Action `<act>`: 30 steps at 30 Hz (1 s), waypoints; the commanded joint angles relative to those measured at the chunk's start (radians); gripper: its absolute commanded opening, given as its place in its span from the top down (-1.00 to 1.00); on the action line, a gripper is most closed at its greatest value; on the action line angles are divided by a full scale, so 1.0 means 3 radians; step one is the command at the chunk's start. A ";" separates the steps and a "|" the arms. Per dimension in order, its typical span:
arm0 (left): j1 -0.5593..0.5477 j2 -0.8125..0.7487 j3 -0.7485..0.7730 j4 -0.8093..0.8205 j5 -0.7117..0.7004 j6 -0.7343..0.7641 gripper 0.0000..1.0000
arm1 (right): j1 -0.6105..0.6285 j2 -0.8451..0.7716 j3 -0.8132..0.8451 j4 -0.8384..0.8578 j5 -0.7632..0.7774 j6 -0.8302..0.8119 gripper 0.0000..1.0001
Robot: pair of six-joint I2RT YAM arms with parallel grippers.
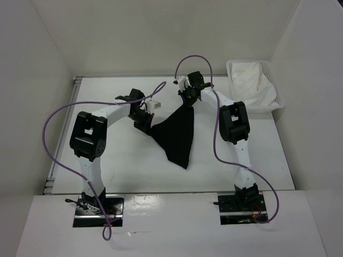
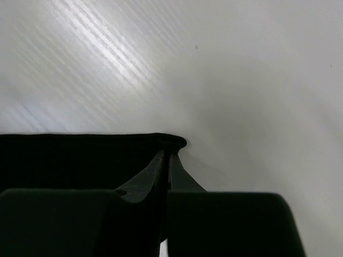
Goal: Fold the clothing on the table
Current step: Flatten the skirt out
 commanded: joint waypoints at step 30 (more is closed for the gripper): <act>-0.0169 -0.3767 0.0300 0.0040 -0.0897 0.0260 1.00 | 0.0742 -0.4217 -0.1279 -0.0106 0.0031 0.0442 1.00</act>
